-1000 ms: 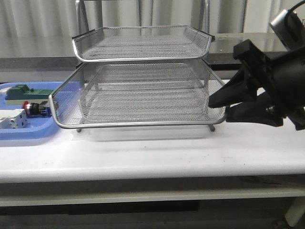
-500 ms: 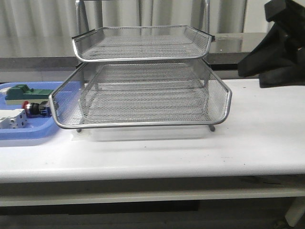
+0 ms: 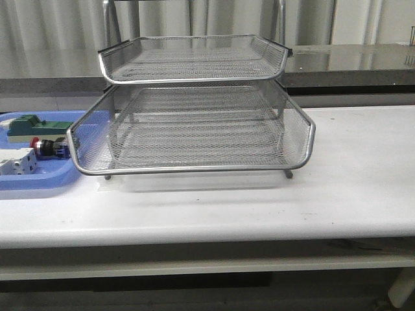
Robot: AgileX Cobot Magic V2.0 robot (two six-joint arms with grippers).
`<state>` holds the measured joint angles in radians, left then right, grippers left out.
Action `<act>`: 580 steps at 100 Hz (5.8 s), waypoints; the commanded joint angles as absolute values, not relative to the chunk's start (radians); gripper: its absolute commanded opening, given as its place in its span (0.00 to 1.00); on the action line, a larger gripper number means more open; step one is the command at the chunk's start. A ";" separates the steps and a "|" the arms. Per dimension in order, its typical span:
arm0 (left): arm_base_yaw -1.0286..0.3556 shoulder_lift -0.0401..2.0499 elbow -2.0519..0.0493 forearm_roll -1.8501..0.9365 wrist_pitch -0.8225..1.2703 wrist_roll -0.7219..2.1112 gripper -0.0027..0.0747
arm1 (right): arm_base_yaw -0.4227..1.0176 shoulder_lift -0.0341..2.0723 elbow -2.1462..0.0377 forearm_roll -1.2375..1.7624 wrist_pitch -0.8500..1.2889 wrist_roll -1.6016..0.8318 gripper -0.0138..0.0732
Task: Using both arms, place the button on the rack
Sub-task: 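Release the tier and withdraw the right gripper out of view, then lower the left gripper onto the red-capped push button in the tray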
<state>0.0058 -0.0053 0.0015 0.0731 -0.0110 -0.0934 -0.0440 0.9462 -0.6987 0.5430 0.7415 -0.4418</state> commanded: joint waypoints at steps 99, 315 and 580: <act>0.004 -0.039 0.048 0.067 -0.091 -0.101 0.04 | 0.067 0.751 -0.825 0.128 0.851 -0.201 0.11; 0.004 0.710 -0.782 -0.013 0.539 -0.065 0.04 | 0.068 0.751 -0.825 0.129 0.863 -0.201 0.09; -0.024 2.027 -1.891 -0.020 0.824 0.705 0.93 | 0.068 0.751 -0.825 0.129 0.863 -0.201 0.09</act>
<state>-0.0074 2.0408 -1.8247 -0.0055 0.8449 0.6736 0.0662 0.7567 -0.7908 0.1292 0.9093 -0.1991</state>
